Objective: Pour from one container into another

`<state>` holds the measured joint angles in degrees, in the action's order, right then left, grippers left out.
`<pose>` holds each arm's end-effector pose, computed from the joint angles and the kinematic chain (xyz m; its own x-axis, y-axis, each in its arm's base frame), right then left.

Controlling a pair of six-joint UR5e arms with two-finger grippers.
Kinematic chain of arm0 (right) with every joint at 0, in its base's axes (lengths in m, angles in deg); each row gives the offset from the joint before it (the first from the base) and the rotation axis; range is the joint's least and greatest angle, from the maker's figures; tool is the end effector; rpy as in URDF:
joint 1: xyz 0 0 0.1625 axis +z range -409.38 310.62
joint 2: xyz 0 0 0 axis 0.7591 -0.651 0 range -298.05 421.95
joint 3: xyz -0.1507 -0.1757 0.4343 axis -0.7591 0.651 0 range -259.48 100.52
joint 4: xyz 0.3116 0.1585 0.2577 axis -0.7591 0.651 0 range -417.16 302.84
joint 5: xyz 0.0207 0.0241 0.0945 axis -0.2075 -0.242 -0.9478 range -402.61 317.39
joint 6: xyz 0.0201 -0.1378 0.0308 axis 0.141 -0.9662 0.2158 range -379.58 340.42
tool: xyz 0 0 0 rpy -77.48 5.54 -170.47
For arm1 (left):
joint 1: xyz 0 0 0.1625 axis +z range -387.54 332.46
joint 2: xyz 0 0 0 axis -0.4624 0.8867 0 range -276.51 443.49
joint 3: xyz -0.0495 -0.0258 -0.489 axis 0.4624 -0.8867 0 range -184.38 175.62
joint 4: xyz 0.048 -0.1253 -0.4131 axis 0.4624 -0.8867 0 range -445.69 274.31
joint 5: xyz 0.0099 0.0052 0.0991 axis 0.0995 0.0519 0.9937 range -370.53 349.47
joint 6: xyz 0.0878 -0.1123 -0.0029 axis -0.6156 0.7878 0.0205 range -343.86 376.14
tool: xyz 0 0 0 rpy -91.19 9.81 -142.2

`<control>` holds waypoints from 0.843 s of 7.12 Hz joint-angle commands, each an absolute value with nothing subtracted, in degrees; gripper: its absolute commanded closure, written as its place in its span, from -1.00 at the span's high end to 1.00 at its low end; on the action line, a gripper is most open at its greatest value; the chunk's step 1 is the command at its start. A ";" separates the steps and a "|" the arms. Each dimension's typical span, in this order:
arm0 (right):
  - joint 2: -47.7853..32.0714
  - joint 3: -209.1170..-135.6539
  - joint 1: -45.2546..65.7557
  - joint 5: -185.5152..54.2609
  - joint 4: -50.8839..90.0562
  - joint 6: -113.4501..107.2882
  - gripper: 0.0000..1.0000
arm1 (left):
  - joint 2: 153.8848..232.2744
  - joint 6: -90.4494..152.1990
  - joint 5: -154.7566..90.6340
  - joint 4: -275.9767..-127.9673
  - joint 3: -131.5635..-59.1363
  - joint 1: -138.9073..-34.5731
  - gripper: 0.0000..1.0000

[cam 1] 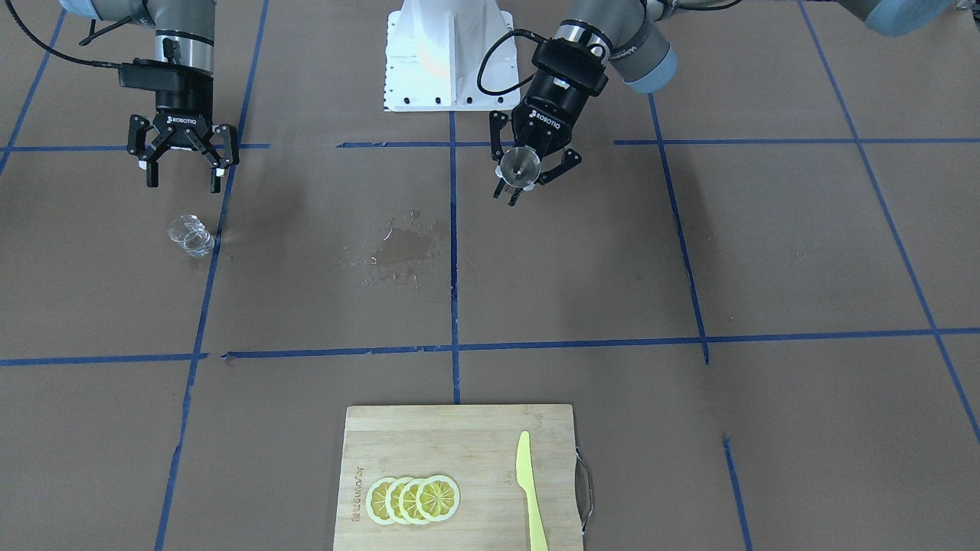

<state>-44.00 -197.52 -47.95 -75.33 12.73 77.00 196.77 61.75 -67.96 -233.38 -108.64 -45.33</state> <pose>-0.3880 -0.2631 0.5612 0.7875 0.0817 0.6109 -0.5555 0.5233 0.6462 0.5384 -0.3933 0.2524 0.4752 0.4668 -0.7459 0.6094 0.4368 0.6616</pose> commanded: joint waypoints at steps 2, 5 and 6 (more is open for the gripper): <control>-41.16 -190.68 -48.85 -69.95 11.41 77.98 0.99 | 195.99 61.15 -68.36 -233.88 -108.62 -45.39 -1.00; -39.39 -187.41 -48.50 -68.54 11.04 77.98 0.99 | 195.90 60.44 -68.27 -233.88 -108.62 -45.56 -1.00; -39.39 -185.75 -47.54 -68.53 11.04 77.98 0.99 | 195.55 60.44 -68.19 -233.88 -108.71 -45.56 -1.00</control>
